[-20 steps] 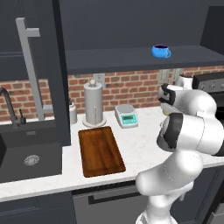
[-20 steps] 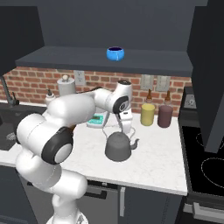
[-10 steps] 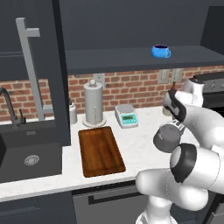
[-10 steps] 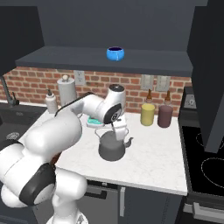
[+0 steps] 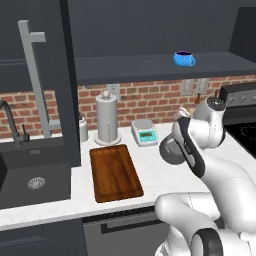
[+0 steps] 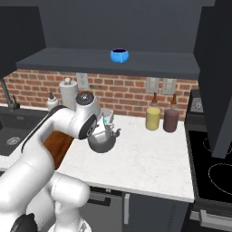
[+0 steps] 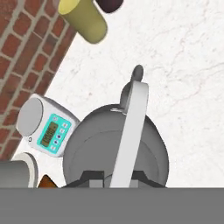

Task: Pick the kettle from the counter and place it on the tray. Then pick the mug from the cabinet and place it on the tray. Then close the cabinet doors.

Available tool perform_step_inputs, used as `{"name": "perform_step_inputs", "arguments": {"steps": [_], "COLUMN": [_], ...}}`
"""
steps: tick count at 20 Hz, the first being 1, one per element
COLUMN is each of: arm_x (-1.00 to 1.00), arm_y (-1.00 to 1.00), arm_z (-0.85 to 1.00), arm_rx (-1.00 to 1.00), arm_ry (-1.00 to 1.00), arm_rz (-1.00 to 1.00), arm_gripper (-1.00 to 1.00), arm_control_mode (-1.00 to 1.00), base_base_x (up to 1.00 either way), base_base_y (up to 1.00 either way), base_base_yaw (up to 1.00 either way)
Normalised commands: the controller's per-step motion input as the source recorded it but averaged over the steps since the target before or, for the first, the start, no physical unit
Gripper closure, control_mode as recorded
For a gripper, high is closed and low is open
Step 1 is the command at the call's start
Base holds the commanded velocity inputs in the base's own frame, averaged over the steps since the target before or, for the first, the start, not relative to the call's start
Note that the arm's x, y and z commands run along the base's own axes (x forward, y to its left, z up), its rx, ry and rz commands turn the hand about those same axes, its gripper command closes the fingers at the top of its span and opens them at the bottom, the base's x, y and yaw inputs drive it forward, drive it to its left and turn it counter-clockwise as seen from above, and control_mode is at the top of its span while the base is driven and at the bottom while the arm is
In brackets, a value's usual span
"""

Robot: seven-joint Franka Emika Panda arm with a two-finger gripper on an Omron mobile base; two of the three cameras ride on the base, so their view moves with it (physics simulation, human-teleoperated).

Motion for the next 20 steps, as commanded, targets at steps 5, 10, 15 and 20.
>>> {"name": "perform_step_inputs", "arguments": {"steps": [5,10,15,20], "arm_x": [0.0,0.17,0.36,0.49], "arm_y": [1.0,1.0,1.0,0.84], "arm_z": [0.34,0.17,0.03,0.0], "arm_rx": [-0.03,-0.01,0.0,0.0], "arm_ry": [-0.09,0.0,0.01,0.09], "arm_rz": [-0.01,-0.02,-0.02,-0.01], "arm_gripper": [1.0,1.0,1.0,1.0], "arm_control_mode": [-1.0,-1.0,-1.0,-1.0], "base_base_x": [0.0,0.0,0.0,0.0], "base_base_y": [0.0,0.0,0.0,0.0], "base_base_yaw": [0.0,0.0,0.0,0.0]}}
